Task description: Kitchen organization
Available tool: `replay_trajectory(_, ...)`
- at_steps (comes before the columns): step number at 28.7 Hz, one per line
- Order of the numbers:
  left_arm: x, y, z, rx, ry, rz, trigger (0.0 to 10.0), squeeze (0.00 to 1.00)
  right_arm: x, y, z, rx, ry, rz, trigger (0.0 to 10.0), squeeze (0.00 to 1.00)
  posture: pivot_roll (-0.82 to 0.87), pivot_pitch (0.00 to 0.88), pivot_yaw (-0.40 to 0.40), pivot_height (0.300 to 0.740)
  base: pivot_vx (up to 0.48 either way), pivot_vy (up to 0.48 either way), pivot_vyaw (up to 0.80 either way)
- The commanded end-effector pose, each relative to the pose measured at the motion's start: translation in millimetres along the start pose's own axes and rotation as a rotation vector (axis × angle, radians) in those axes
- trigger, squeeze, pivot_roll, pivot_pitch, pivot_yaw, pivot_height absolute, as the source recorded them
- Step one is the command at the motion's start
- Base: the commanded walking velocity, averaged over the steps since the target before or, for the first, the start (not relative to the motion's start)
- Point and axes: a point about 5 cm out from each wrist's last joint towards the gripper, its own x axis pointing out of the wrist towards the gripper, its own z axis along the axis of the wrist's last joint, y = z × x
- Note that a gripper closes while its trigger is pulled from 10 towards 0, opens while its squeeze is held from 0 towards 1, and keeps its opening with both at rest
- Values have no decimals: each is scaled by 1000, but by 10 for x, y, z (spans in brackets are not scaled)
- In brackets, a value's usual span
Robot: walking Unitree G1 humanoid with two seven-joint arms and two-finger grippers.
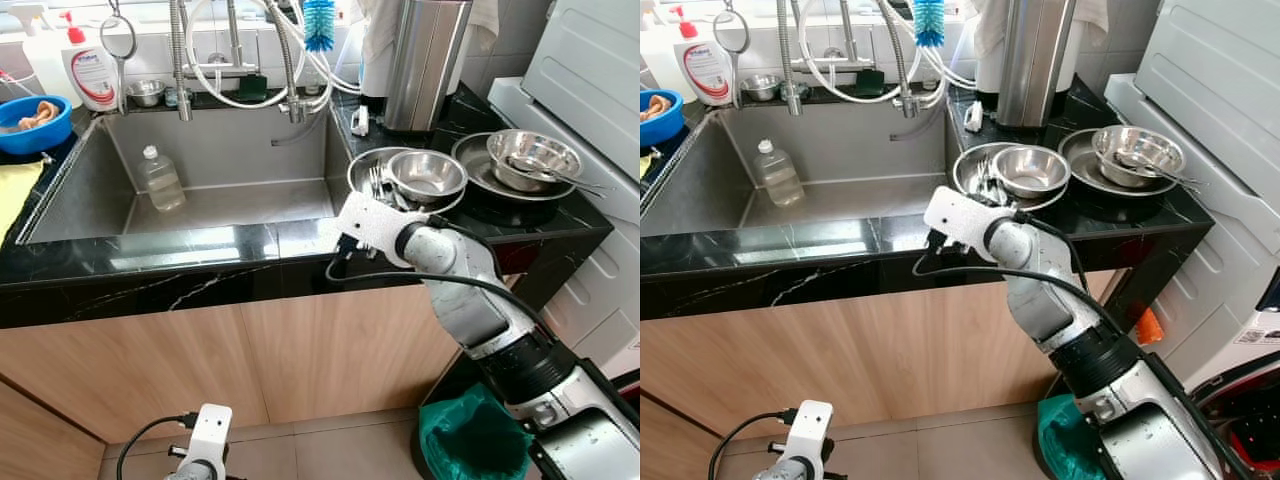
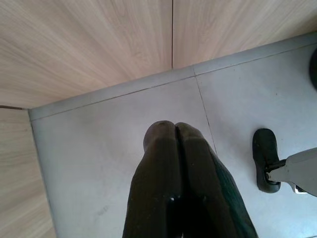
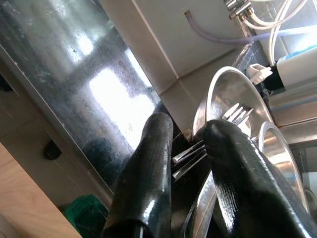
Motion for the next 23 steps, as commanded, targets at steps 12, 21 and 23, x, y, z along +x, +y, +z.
replay_trajectory(12,-4,-10,-36,13,21,-6,10000,0,15,15,31,-24,-1,0,10000,0,-193,0,-11,740,0,0,0)
replay_trajectory(21,-3,-9,-33,11,20,-4,10000,0,14,-27,68,-17,-24,-28,10000,0,-193,0,-9,740,0,0,0)
replay_trajectory(23,-3,-8,-32,12,19,-4,10000,0,12,-48,73,-11,-30,-46,10000,0,-193,0,-9,740,0,0,0)
